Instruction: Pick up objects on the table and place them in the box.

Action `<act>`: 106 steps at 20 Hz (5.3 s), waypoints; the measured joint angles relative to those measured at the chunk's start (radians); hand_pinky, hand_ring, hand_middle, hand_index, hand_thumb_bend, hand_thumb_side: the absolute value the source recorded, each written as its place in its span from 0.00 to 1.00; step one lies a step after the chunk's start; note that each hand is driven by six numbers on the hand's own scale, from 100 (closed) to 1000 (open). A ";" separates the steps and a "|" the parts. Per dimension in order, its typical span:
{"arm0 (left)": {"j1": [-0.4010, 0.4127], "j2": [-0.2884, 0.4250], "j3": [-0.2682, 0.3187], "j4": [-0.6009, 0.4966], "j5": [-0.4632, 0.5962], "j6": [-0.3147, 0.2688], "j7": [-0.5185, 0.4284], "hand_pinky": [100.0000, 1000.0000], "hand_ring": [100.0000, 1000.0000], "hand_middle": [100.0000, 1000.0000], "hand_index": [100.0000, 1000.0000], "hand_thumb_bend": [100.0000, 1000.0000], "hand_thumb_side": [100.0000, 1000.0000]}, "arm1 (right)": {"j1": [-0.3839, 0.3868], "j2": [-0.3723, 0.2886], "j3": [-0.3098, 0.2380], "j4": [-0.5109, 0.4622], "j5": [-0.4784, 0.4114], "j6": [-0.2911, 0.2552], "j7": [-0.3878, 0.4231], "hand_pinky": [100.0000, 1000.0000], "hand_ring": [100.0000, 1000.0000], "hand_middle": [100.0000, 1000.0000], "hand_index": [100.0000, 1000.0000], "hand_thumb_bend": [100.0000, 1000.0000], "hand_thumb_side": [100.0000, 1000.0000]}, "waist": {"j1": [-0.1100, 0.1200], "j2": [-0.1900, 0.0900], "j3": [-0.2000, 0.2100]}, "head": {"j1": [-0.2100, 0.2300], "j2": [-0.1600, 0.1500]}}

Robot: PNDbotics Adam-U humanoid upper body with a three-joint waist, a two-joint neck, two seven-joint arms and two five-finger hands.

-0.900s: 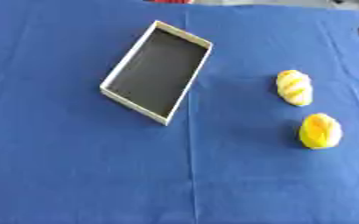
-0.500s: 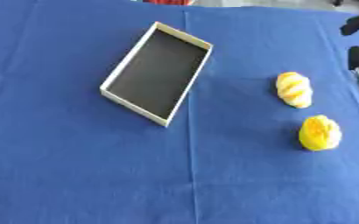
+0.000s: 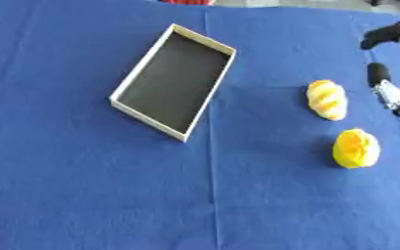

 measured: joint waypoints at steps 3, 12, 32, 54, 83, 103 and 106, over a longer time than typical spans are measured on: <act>0.000 0.000 0.000 0.000 -0.001 0.000 0.000 0.79 0.78 0.77 0.88 0.00 0.58 | 0.030 0.001 -0.019 0.000 0.015 -0.011 -0.007 0.86 0.77 0.67 0.83 0.00 0.31 | 0.000 0.003 -0.006 | 0.001 0.000; 0.001 0.000 0.000 0.000 -0.003 -0.002 0.000 0.79 0.78 0.77 0.88 0.00 0.59 | 0.089 0.018 -0.027 0.000 0.182 -0.017 0.184 0.91 0.83 0.72 0.85 0.00 0.11 | 0.006 0.006 -0.010 | 0.003 0.000; 0.003 0.004 -0.005 0.000 0.000 0.004 -0.006 0.79 0.78 0.77 0.88 0.00 0.59 | 0.171 0.027 0.027 0.000 0.387 0.100 0.156 0.95 0.86 0.76 0.90 0.00 0.22 | 0.000 0.004 -0.019 | 0.013 0.001; 0.009 0.013 -0.005 0.000 -0.002 0.014 -0.015 0.79 0.78 0.77 0.87 0.00 0.59 | 0.235 0.033 0.016 0.000 0.512 0.122 0.171 0.98 0.90 0.83 0.96 0.00 0.35 | -0.005 0.000 -0.030 | 0.021 0.009; 0.007 0.007 -0.005 0.000 -0.002 0.016 -0.023 0.79 0.78 0.77 0.87 0.00 0.59 | 0.203 0.070 0.015 0.000 0.573 0.252 0.257 0.95 0.89 0.83 0.95 0.01 0.43 | 0.000 0.036 -0.011 | 0.009 0.000; 0.000 0.006 -0.005 0.000 0.005 0.021 -0.029 0.79 0.78 0.77 0.87 0.00 0.59 | 0.190 0.079 0.045 0.000 0.639 0.276 0.157 0.74 0.56 0.44 0.48 0.00 0.17 | 0.000 0.039 -0.010 | 0.002 0.000; 0.000 0.006 -0.005 0.000 0.006 0.021 -0.029 0.79 0.78 0.77 0.87 0.00 0.59 | 0.190 0.079 0.047 0.000 0.609 0.255 0.122 0.74 0.56 0.43 0.48 0.00 0.16 | 0.000 0.039 -0.010 | 0.001 0.000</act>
